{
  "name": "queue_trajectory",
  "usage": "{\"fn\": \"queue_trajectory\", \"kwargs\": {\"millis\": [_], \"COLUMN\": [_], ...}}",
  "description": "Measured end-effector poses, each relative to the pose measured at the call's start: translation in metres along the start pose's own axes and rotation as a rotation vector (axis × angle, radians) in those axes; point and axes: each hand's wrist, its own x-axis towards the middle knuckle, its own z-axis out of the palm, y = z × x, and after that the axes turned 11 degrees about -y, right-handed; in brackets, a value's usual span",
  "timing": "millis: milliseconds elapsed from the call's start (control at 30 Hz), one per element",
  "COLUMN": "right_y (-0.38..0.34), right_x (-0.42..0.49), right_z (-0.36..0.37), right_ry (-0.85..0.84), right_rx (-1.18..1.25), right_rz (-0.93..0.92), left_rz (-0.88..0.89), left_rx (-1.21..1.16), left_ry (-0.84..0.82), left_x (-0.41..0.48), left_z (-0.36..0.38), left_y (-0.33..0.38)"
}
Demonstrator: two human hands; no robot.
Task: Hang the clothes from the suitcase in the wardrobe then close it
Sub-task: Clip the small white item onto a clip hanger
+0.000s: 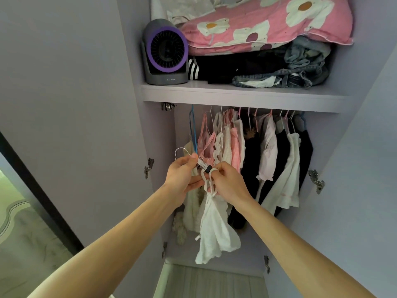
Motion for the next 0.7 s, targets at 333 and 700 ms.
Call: {"fn": "queue_trajectory", "kwargs": {"millis": [333, 700], "right_y": [0.005, 0.013], "right_x": [0.0, 0.008], "right_z": [-0.007, -0.017], "right_ry": [-0.027, -0.232], "right_rx": [0.005, 0.792], "right_rz": [0.043, 0.064], "left_rz": [-0.063, -0.051], "left_rx": [0.059, 0.097], "left_ry": [-0.122, -0.153], "left_x": [0.004, 0.012], "left_z": [0.009, 0.0], "left_y": [-0.008, 0.008]}}
